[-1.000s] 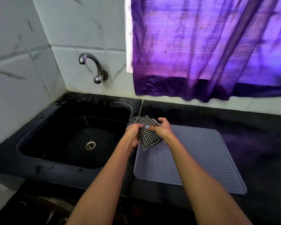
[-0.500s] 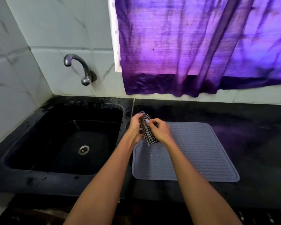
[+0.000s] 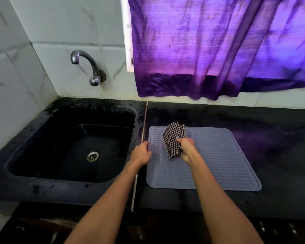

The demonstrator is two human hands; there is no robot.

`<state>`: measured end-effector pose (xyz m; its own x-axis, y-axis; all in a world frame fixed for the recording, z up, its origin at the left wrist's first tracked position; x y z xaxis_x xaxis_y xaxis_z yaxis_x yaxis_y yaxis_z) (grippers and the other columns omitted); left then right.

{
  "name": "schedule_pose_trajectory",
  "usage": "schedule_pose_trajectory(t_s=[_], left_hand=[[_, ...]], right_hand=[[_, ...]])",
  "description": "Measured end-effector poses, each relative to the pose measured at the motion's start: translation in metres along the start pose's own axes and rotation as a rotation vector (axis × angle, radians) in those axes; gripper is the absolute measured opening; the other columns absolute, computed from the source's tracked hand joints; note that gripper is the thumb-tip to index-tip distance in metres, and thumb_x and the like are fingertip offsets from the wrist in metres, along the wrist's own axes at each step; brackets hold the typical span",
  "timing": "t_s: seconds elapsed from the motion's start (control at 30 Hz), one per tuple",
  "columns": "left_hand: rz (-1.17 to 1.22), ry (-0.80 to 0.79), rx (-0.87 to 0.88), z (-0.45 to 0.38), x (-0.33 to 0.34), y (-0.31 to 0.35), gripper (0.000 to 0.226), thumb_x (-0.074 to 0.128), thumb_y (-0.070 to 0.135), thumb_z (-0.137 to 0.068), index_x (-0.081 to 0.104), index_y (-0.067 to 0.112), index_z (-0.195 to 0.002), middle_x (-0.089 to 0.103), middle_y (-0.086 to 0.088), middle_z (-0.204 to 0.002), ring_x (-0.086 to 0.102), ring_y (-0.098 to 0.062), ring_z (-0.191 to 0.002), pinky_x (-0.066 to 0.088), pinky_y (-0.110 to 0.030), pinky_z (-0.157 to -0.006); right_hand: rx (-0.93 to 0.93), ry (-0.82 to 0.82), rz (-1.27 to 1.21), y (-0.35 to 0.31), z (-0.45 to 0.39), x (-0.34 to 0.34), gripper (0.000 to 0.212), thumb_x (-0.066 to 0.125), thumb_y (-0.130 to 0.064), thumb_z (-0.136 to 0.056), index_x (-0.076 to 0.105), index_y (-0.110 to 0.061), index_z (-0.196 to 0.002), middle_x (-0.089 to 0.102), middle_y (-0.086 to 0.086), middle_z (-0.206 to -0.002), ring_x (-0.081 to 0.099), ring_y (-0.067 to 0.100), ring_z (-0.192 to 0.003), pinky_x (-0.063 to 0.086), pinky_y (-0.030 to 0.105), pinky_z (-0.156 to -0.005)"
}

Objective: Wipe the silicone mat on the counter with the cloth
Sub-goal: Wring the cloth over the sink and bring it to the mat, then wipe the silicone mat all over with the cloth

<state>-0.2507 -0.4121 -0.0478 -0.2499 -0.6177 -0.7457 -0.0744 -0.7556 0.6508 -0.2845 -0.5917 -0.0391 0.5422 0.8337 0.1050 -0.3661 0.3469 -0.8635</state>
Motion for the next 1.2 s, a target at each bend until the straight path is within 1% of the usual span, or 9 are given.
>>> schedule_pose_trajectory(t_s=[0.2,0.27,0.47,0.73,0.83,0.97,1.07,1.13,1.2], left_hand=[[-0.448,-0.054,0.181,0.002,0.03,-0.031,0.056,0.019,0.031,-0.102,0.002,0.007,-0.15,-0.002,-0.009,-0.16,-0.009,-0.022,-0.148,-0.007,-0.039,-0.12],[-0.503,-0.065,0.226,0.0,0.033,-0.031,0.057,0.016,0.033,-0.102,-0.002,0.008,-0.15,-0.007,-0.009,-0.16,-0.011,-0.021,-0.147,-0.011,-0.037,-0.119],[-0.547,-0.072,0.275,-0.006,0.036,-0.035,0.059,0.02,0.03,-0.101,0.0,0.002,-0.149,-0.007,-0.012,-0.159,-0.009,-0.021,-0.148,-0.009,-0.036,-0.12],[-0.51,-0.056,0.283,-0.005,0.041,-0.035,0.058,0.019,0.028,-0.101,0.002,0.002,-0.149,-0.006,-0.012,-0.16,-0.007,-0.02,-0.148,-0.008,-0.035,-0.12],[-0.505,-0.041,0.264,-0.004,0.041,-0.033,0.058,0.02,0.028,-0.101,0.004,0.001,-0.149,-0.004,-0.012,-0.16,-0.007,-0.02,-0.148,-0.008,-0.035,-0.121],[-0.484,-0.009,0.241,-0.005,0.039,-0.024,0.059,0.021,0.029,-0.101,0.003,0.0,-0.149,-0.001,-0.015,-0.159,-0.006,-0.023,-0.148,-0.008,-0.035,-0.121],[-0.49,-0.009,0.254,-0.009,0.039,-0.018,0.06,0.021,0.029,-0.1,0.0,0.001,-0.149,-0.005,-0.015,-0.159,-0.008,-0.023,-0.148,-0.008,-0.035,-0.121],[-0.505,-0.027,0.254,-0.012,0.041,-0.017,0.06,0.02,0.029,-0.1,-0.002,0.002,-0.149,-0.007,-0.014,-0.159,-0.009,-0.023,-0.148,-0.008,-0.036,-0.121],[-0.513,-0.035,0.248,-0.013,0.042,-0.019,0.061,0.021,0.029,-0.1,-0.003,0.002,-0.149,-0.007,-0.013,-0.159,-0.009,-0.023,-0.148,-0.008,-0.036,-0.121]], right_hand=[[-0.61,0.24,0.787,-0.016,0.018,0.011,0.041,0.054,0.001,-0.087,0.056,-0.011,-0.126,0.067,0.009,-0.099,0.062,0.025,-0.091,0.053,0.033,-0.074],[-0.795,0.204,1.055,-0.005,0.025,0.031,0.053,0.056,0.003,-0.086,0.048,-0.015,-0.135,0.063,0.007,-0.12,0.06,0.025,-0.108,0.05,0.038,-0.092],[-0.801,-0.026,1.59,0.049,0.016,0.057,0.061,0.047,-0.005,-0.093,0.023,-0.012,-0.148,0.025,0.006,-0.156,0.021,0.018,-0.144,0.014,0.033,-0.119],[-0.736,-0.029,1.607,0.049,0.014,0.062,0.059,0.046,-0.009,-0.093,0.024,-0.007,-0.148,0.025,0.009,-0.155,0.021,0.021,-0.144,0.017,0.033,-0.118],[-0.659,-0.023,1.542,0.043,0.016,0.064,0.049,0.052,-0.014,-0.091,0.042,-0.008,-0.138,0.043,0.011,-0.144,0.039,0.027,-0.134,0.032,0.036,-0.11],[-0.381,0.047,1.224,0.012,0.007,0.053,0.026,0.05,-0.019,-0.087,0.063,-0.008,-0.106,0.064,0.017,-0.11,0.059,0.033,-0.106,0.047,0.036,-0.085],[-0.166,0.065,0.652,-0.006,-0.007,0.039,0.017,0.049,-0.013,-0.087,0.065,-0.008,-0.089,0.063,0.014,-0.088,0.061,0.028,-0.089,0.044,0.031,-0.071],[-0.202,0.172,0.435,-0.013,-0.013,0.034,0.021,0.048,-0.009,-0.088,0.067,-0.01,-0.096,0.065,0.014,-0.092,0.06,0.028,-0.089,0.043,0.032,-0.07],[-0.391,0.25,0.637,-0.02,-0.007,0.041,0.026,0.048,-0.009,-0.089,0.066,-0.015,-0.107,0.065,0.011,-0.093,0.058,0.027,-0.087,0.04,0.03,-0.069]])
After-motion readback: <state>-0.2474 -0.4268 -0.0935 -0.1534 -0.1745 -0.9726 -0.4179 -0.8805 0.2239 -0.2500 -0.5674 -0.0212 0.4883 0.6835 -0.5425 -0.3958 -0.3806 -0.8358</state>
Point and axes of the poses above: each hand's wrist, its own z-axis away from the middle knuckle, its own x-axis out of the palm, y = z × x, the point moved 6 cm from there along -z, towards the middle knuckle
